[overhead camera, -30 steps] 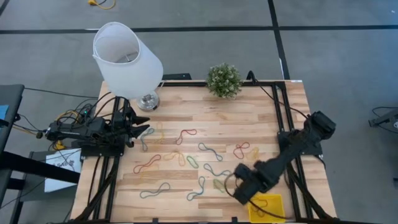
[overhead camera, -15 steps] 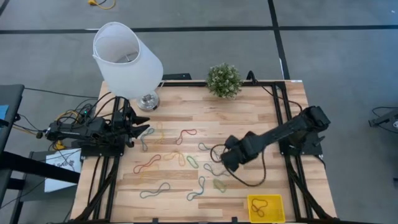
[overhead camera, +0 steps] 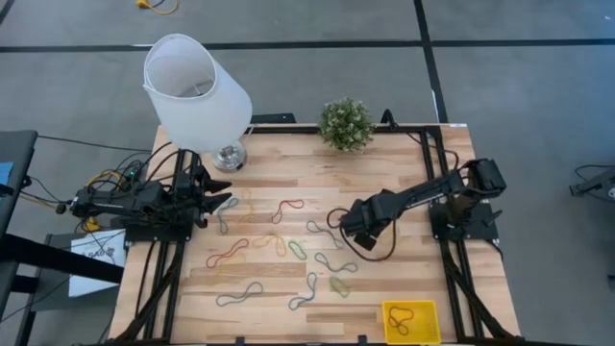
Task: Pick and place rubber bands into bin
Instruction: Put the red rubber band into the yellow basket
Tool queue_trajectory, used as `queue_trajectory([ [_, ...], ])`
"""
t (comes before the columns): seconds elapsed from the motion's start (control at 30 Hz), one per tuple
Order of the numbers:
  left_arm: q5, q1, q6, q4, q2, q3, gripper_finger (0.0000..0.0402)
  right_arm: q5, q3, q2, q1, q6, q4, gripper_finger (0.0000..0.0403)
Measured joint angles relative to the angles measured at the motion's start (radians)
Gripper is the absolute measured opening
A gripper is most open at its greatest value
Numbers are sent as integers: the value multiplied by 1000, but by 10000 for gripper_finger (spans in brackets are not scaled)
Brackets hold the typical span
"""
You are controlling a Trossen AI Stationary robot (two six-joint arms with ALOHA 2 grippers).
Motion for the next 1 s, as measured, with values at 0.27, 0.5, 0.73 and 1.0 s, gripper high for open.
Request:
queue_trajectory([
  [0.27,1,0,0,1,0,0,162,-137,0,0,-44,-94,98,127],
  [0.5,2,0,-1,1,0,0,162,-136,0,0,-44,-100,99,127],
  [0.73,2,0,-2,1,0,0,162,-134,-80,-1,-44,-100,151,127],
  [1.0,2,0,-2,2,0,0,162,-116,-128,-6,-44,-146,235,127],
])
